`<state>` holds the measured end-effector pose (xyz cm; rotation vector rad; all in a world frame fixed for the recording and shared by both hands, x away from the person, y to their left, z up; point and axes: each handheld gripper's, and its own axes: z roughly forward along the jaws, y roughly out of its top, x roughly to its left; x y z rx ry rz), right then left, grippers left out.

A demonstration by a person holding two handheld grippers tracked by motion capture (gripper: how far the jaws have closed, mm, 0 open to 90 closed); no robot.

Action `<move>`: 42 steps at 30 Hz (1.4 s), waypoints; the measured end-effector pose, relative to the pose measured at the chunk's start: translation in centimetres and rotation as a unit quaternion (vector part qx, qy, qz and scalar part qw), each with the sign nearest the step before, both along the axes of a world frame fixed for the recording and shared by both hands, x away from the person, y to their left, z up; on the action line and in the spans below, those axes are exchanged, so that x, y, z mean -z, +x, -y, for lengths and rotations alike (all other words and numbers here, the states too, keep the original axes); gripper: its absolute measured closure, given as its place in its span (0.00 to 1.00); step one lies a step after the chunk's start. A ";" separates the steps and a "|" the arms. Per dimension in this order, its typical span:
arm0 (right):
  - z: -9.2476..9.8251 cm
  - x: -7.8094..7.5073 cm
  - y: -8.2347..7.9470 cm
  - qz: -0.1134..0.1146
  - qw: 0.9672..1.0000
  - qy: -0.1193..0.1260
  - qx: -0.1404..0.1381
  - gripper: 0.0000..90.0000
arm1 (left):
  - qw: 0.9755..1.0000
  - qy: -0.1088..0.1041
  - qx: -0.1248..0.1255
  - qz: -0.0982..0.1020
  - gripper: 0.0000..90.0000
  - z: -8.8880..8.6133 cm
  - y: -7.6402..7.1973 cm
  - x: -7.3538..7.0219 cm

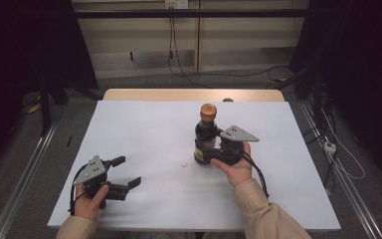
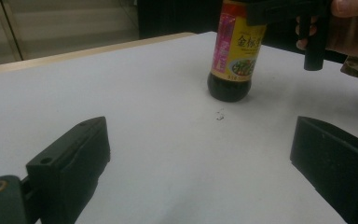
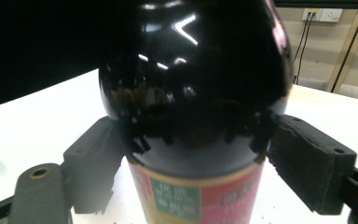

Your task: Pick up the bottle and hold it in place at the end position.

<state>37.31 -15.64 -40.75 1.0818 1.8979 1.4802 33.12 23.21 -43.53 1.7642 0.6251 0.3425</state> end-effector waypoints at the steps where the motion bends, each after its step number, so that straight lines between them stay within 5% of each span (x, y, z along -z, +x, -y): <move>1: -0.1 0.0 0.1 0.001 1.000 0.000 0.001 0.23 | 1.000 0.004 0.001 0.004 0.05 -0.1 0.1 0.0; 13: -0.5 0.2 0.5 0.012 1.000 -0.006 -0.005 0.33 | 1.000 0.001 -0.002 0.000 0.05 -0.1 0.0 0.0; 27: -0.7 0.1 1.0 0.026 1.000 -0.013 -0.006 0.35 | 1.000 0.005 0.001 0.002 0.05 0.0 0.1 0.1; 31: -1.0 -0.1 1.7 0.027 1.000 0.003 -0.006 0.35 | 1.000 0.005 0.002 0.003 0.05 0.0 0.1 0.1; 42: -2.2 -0.4 3.2 0.039 0.999 -0.013 -0.007 0.35 | 1.000 0.004 0.004 0.001 0.05 -0.1 0.1 0.1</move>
